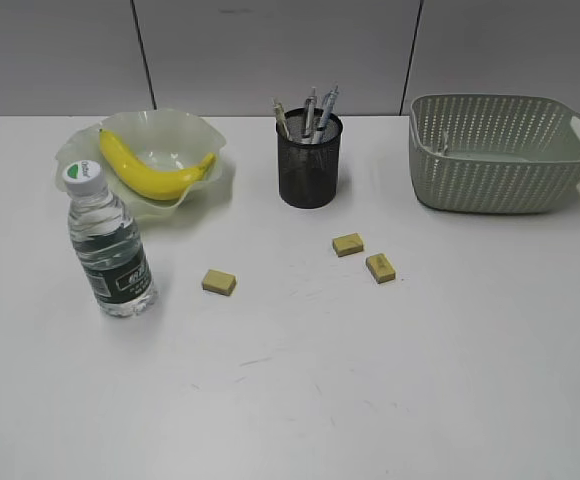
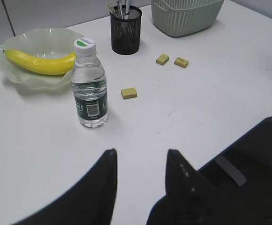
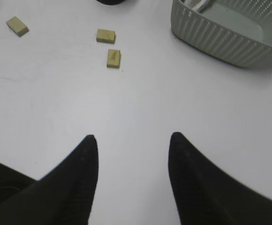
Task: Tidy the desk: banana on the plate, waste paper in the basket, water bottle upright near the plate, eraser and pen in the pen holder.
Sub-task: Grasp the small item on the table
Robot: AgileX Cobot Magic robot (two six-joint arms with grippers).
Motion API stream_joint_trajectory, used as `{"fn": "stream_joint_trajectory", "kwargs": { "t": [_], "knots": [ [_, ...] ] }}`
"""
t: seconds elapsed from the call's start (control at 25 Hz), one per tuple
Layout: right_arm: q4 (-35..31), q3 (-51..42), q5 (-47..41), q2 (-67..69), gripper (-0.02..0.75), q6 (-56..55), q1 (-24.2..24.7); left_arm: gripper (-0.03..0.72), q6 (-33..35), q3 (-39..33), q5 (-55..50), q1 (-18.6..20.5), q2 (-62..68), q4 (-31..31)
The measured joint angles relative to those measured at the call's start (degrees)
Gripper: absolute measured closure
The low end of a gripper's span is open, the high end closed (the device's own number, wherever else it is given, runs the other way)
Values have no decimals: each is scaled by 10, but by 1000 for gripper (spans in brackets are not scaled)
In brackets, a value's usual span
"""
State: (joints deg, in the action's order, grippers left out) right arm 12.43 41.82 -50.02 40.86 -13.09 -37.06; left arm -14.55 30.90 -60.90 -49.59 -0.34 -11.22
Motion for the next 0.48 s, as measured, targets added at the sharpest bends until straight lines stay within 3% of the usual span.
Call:
{"fn": "stream_joint_trajectory", "kwargs": {
  "t": [0.28, 0.48],
  "knots": [
    [-23, -83, -104, -238, 353, 28, 0, 426, 0, 0, 0, 0, 0, 1],
    [-68, -108, -131, -371, 353, 74, 0, 428, 0, 0, 0, 0, 0, 1]
  ]
}}
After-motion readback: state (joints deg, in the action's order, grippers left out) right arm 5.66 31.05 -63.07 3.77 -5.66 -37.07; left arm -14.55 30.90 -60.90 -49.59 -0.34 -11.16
